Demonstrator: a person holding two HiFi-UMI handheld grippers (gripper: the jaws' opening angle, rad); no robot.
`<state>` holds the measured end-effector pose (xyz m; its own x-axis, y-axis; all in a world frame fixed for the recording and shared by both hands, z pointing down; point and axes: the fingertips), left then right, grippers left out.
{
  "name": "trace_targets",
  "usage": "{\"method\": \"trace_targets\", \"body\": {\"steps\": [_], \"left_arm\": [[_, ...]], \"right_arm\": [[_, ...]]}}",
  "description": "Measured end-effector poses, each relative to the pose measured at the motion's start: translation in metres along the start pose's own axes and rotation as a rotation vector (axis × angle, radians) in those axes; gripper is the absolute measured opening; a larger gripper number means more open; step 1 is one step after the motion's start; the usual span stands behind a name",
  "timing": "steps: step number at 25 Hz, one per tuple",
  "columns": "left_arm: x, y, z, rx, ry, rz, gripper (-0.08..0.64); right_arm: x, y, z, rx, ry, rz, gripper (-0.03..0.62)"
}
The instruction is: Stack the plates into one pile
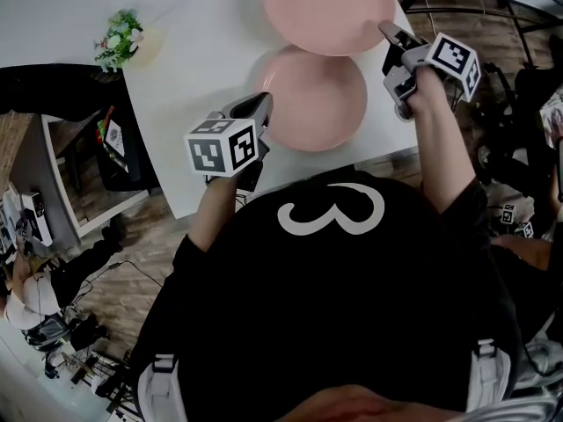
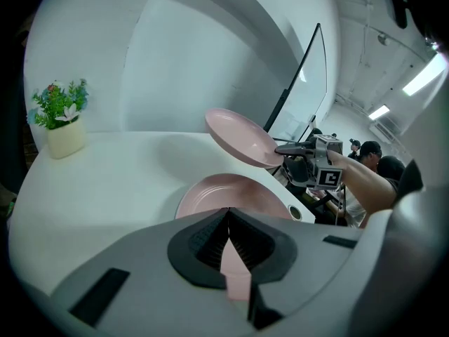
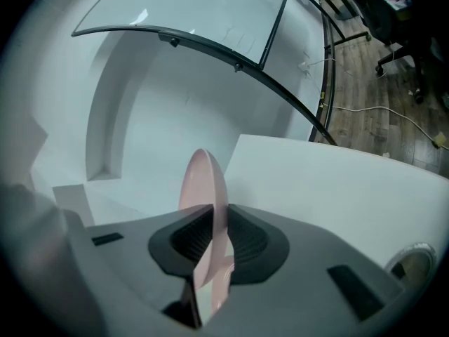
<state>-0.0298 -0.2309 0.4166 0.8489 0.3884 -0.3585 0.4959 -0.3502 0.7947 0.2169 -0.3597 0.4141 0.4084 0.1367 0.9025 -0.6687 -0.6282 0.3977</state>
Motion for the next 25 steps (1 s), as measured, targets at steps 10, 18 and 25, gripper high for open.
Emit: {"method": "trace_targets", "body": {"steps": [10,18,25], "left_arm": [[-0.002,-0.023,-0.023,0.032,0.004,-0.019,0.017],[0.001,-0.042,-0.062,0.041,0.029,-0.030,0.017],[0.002,-0.050,-0.051,0.030,0.038,-0.046,0.017]], "right_arm": [[-0.022,-0.030,-0.055,-0.002,-0.037,0.021,0.074],[-0.017,-0.051,-0.117,-0.007,-0.044,0.036,0.077],[-0.018,-0.053,-0.125,-0.023,-0.054,-0.007,0.079]]}}
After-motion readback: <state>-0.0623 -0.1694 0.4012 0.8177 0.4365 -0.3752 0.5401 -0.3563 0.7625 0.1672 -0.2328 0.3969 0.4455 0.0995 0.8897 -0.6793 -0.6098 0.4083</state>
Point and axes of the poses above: the fingertips, and each gripper's own axes: y forward along the fingers, x to its right, z out of its top, and after that the axes turned 11 degrees about -x, right-handed
